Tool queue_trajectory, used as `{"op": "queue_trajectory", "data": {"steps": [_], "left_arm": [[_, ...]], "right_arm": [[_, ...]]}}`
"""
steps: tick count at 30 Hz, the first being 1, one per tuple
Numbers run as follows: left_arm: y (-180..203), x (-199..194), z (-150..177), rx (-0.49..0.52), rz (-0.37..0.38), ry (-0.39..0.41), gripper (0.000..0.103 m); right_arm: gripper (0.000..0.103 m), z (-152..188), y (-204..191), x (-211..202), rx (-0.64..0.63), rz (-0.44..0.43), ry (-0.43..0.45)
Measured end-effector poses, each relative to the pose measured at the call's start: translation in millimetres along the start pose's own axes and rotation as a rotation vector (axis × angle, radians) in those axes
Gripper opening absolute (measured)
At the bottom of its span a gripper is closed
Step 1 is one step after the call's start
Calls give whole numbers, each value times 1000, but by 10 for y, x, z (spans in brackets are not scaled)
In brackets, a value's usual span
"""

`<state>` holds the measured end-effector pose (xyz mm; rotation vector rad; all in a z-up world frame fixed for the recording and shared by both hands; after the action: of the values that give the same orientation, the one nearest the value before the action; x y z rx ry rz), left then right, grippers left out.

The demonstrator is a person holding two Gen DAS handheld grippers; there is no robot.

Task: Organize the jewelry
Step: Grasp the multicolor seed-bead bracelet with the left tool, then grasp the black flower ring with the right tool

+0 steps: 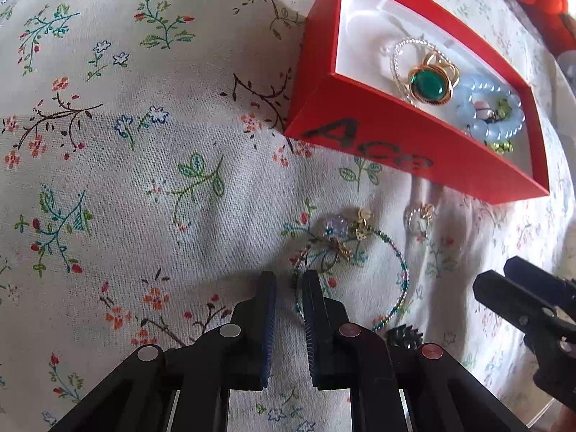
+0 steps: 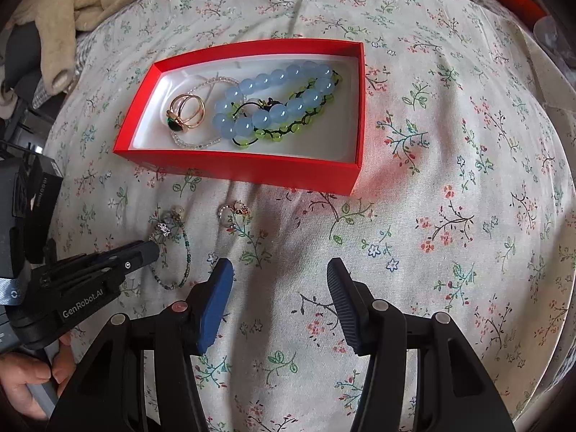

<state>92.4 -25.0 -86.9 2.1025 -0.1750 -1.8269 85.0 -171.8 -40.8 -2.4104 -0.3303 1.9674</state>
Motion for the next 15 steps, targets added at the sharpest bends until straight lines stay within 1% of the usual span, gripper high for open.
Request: {"op": "queue_trajectory", "data": {"steps": [2,3,4,6,9,13,15], "left_arm": [[16,12,-3,17,-12,11,12],[41,14,-6,36,-20,21,9],[51,10,-4,49,-31,29,3],[52,-8,1,62,-41,39,0],[56,-98,20,58,0,47,0],[61,-318,37,65,52,92,0],[58,-420,36,62,73,114,0]], "right_arm": [[57,-6,2,4,-3,6,-1],[57,-6,1,6,-3,8,-1],[57,-2,-1,4,-3,5,-2],[57,9,-5,0,-7,-1,-4],[57,33,-8,3,-7,-11,-12],[57,80,-3,-1,21,-59,-30],[57,92,-6,-15,30,-65,-29]]}}
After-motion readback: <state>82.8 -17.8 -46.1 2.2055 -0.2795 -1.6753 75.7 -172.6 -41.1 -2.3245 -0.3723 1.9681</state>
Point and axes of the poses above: each gripper's, at about its wrist camera, not at the fingertips, and x roughly the way its jaws point, y to its right, z to its underside, the point moved 4 cm from there along x, roughly the way its jaws point, and after that the axes turned 5 degrees about -x, right-handed, at the moved point
